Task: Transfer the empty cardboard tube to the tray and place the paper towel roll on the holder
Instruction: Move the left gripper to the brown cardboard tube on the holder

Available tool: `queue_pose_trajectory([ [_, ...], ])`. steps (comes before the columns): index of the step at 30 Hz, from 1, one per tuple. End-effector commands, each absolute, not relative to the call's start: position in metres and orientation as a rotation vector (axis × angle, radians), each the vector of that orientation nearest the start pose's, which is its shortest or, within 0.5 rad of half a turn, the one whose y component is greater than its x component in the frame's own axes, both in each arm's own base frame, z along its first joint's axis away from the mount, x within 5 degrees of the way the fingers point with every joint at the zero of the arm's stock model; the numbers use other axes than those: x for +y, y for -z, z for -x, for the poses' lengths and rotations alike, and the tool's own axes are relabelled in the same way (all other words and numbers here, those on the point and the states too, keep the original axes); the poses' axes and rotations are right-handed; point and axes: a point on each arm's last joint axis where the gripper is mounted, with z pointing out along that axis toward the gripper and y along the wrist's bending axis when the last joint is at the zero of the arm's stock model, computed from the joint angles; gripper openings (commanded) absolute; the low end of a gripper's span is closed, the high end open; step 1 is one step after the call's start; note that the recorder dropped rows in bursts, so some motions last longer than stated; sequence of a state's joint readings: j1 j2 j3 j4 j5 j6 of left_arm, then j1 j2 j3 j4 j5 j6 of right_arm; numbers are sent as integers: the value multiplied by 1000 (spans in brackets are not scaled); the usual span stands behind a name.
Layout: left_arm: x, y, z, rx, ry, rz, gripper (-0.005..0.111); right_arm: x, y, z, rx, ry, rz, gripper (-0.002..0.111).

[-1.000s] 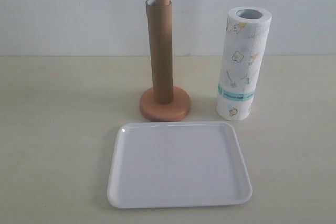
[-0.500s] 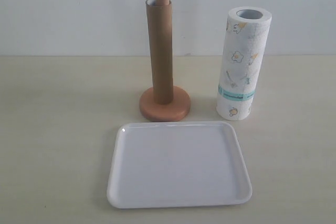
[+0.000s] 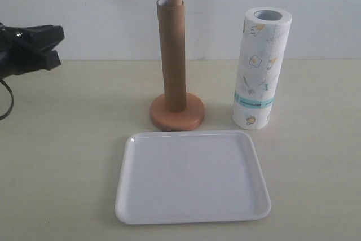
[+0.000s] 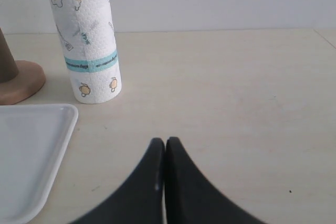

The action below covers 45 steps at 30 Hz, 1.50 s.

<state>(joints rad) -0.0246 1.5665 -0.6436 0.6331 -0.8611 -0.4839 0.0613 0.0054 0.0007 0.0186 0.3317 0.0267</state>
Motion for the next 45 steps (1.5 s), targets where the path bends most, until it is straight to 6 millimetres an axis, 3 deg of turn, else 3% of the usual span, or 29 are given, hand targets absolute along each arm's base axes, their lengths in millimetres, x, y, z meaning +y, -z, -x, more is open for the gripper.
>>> queue_pose_trajectory([
  [1, -56, -218, -312, 1586, 458, -459, 60, 4, -184, -54, 1807, -73, 22, 0],
  [3, -63, -217, -315, 1575, 483, -491, 78, 4, -184, -54, 1807, -73, 22, 0],
  [5, -73, -217, -320, 1558, 489, -527, 86, 4, -184, -54, 1807, -73, 22, 0],
  [13, -98, -212, -343, 1532, 543, -573, 86, 4, -184, -54, 1807, -73, 22, 0],
  [24, -134, -192, -345, 1432, 626, -661, 86, 4, -184, -54, 1807, -73, 22, 0],
  [35, -144, -181, -382, 1396, 640, -656, 86, 4, -184, -54, 1807, -73, 22, 0],
  [45, -177, -170, -393, 1374, 683, -709, 86, 4, -184, -54, 1807, -73, 22, 0],
])
